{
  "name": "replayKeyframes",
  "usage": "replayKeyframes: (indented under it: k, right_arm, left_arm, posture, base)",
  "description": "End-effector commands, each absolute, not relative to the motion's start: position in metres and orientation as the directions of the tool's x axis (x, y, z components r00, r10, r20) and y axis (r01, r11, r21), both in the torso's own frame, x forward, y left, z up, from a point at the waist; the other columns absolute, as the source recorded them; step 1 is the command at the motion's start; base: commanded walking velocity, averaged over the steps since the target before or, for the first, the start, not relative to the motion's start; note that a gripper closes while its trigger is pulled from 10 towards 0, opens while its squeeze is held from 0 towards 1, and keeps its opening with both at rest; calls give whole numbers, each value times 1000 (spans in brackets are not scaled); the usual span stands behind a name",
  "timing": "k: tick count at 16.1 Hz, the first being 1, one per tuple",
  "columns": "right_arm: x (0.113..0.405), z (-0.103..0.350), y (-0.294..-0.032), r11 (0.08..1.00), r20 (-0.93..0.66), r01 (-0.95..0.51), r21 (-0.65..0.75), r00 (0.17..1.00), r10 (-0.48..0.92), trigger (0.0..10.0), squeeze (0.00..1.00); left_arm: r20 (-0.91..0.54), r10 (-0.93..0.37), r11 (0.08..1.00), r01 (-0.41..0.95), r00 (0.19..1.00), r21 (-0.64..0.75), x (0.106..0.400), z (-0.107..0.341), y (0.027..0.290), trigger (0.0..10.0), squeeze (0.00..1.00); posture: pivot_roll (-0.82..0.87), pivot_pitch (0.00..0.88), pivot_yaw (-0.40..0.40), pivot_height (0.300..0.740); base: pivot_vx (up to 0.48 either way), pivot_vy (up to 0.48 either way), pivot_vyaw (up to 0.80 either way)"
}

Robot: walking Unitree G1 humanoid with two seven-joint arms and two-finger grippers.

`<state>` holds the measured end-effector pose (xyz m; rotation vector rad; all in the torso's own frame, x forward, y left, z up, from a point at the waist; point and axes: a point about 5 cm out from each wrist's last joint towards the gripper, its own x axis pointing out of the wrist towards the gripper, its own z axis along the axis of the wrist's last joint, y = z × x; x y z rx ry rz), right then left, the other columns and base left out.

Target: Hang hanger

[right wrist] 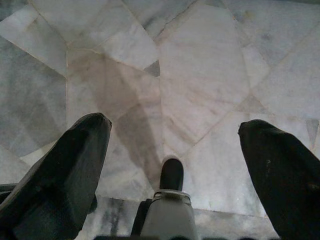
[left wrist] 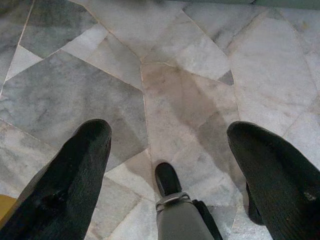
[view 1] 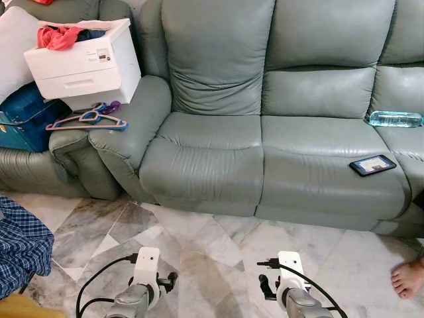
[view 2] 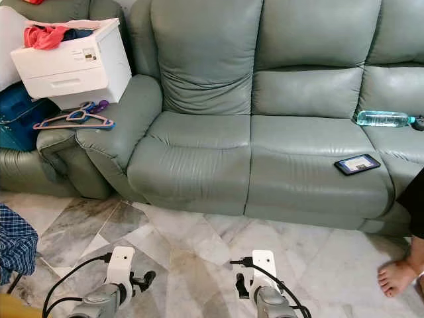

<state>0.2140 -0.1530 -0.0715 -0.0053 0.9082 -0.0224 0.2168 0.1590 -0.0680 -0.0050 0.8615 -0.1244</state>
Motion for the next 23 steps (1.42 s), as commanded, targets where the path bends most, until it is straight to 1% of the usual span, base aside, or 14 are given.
replayKeyframes:
  k: [1,3,4,5,10,13,15,17,18,19,20,21,22,23]
  right_arm:
    - [271,-31,-114,986,-652,-166,14,746,134,10000,0]
    - [271,-31,-114,986,-652,-166,14,746,134,10000,0]
    - [267,-33,-112,987,-657,-154,45,740,145,10000,0]
    - [265,-35,-110,986,-661,-147,73,733,158,10000,0]
    - [264,-36,-109,984,-667,-150,95,724,174,10000,0]
    - [265,-35,-112,979,-658,-195,58,730,184,10000,0]
    - [268,-33,-118,977,-647,-210,38,740,184,10000,0]
    - [278,-23,-127,967,-597,-256,-1,776,205,10000,0]
    - [285,-15,-130,955,-552,-295,-32,802,229,10000,0]
    - [291,-8,-135,957,-517,-288,-44,826,225,10000,0]
    - [299,1,-139,956,-471,-285,-65,854,223,10000,0]
    - [312,21,-146,950,-370,-271,-154,908,199,10000,0]
    - [318,30,-150,954,-319,-246,-172,930,182,10000,0]
    - [326,46,-157,957,-231,-190,-217,963,139,10000,0]
  left_arm:
    - [-588,109,991,-131,801,5,246,-43,179,10000,0]
    - [-588,109,991,-131,801,5,246,-43,179,10000,0]
    - [-577,41,997,-73,816,-32,248,-40,177,10000,0]
    - [-572,10,998,-47,820,-50,249,-40,177,10000,0]
    - [-565,16,997,-56,825,-54,247,-41,176,10000,0]
    - [-560,16,999,-40,829,-31,245,-42,174,10000,0]
    - [-537,-14,997,-31,843,-74,244,-41,169,10000,0]
    - [-443,-55,989,-13,895,-149,251,-31,157,10000,0]
    - [-356,-101,985,42,929,-170,257,-20,147,10000,0]
    - [-284,-111,983,62,952,-175,261,-9,142,10000,0]
    - [-212,-125,983,92,969,-162,264,3,137,10000,0]
    - [-94,-138,984,126,986,-129,268,25,132,10000,0]
    - [-48,-133,985,127,990,-120,270,35,131,10000,0]
    - [33,-153,986,155,988,-67,270,50,131,10000,0]
  posture:
    - [96,0,-70,740]
    - [96,0,-70,740]
    - [76,0,-19,740]
    - [74,0,-15,740]
    - [66,0,-5,740]
    - [64,0,-30,740]
    - [65,0,-59,740]
    - [65,0,-94,740]
    - [64,0,-102,740]
    - [65,0,-112,740]
    - [62,0,-117,740]
    - [54,0,-114,740]
    - [54,0,-114,740]
    - [46,0,-106,740]
  base:
    - [0,0,0]
    - [0,0,0]
    - [0,0,0]
    - [0,0,0]
    - [0,0,0]
    - [0,0,0]
    - [0,0,0]
    - [0,0,0]
    - [0,0,0]
    - [0,0,0]
    - [0,0,0]
    - [0,0,0]
    - [0,0,0]
    - [0,0,0]
